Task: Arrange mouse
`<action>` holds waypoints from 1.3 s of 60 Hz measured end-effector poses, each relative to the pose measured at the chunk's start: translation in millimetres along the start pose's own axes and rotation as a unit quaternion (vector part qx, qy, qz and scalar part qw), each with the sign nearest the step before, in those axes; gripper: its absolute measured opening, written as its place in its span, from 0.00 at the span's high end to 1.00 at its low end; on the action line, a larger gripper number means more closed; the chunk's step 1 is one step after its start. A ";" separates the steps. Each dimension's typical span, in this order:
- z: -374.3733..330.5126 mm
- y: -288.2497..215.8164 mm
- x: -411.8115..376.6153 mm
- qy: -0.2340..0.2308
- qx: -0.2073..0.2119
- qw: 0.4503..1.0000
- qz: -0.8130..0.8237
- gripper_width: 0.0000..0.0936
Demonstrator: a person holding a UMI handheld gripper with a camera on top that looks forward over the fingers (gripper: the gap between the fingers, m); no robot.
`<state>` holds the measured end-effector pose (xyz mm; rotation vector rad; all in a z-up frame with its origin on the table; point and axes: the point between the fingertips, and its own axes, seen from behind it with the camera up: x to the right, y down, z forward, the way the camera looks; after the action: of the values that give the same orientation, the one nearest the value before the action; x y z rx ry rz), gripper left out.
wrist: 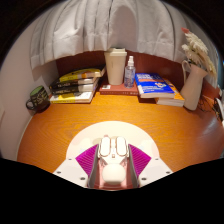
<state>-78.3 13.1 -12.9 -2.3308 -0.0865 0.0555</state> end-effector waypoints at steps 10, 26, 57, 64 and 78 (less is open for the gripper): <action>0.2 -0.5 -3.2 -0.002 0.004 1.000 0.007 0.33; -66.7 -22.7 -3.9 0.028 0.010 0.999 0.016 0.08; -300.2 -9.5 1.0 0.064 0.095 0.993 0.040 0.09; -311.5 10.7 -4.8 0.061 0.089 0.994 0.029 0.09; -320.6 36.7 -10.1 0.057 0.076 0.995 0.015 0.08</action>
<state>-65.2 -244.2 181.8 -2.1777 0.0101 -0.0535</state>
